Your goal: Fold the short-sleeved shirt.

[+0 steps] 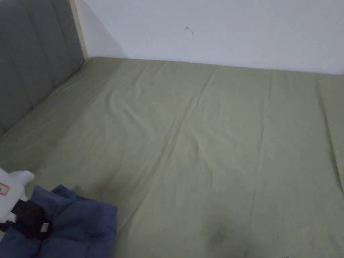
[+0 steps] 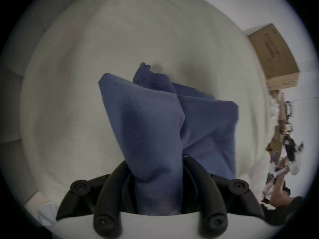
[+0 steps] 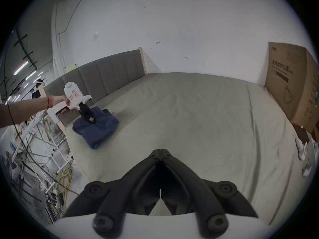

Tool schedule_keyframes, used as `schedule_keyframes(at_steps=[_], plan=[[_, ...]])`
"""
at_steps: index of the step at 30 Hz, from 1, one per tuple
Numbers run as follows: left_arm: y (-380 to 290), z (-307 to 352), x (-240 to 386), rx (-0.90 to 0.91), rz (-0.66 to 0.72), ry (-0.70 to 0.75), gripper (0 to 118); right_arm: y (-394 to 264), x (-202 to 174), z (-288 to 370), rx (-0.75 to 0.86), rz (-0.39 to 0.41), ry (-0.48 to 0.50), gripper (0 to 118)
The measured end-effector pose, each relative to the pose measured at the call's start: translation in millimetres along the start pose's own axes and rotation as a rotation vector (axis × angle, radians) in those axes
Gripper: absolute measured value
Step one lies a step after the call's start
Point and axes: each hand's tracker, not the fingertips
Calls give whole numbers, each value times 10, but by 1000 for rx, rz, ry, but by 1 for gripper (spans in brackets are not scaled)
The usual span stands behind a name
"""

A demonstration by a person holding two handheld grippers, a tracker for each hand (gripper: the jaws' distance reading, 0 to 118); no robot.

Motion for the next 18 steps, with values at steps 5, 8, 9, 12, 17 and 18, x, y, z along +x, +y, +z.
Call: schedule_keyframes(at_steps=[5, 8, 9, 12, 17, 18], plan=[[75, -96, -154, -22, 31, 45, 29, 47, -61, -110, 1, 4, 13, 0], [5, -79, -98, 26, -19, 101, 49, 34, -40, -85, 2, 0, 20, 0], [-52, -30, -83, 55, -22, 129, 90, 38, -41, -54, 5, 0, 23, 0], [-268, 244, -171, 105, 25, 178, 109, 64, -29, 83, 24, 1, 33, 0], [-977, 1130, 133, 339, 86, 233, 107, 125, 76, 520, 104, 1, 11, 0], [-1141, 1290, 325, 456, 47, 256, 107, 142, 109, 637, 131, 4, -4, 0]])
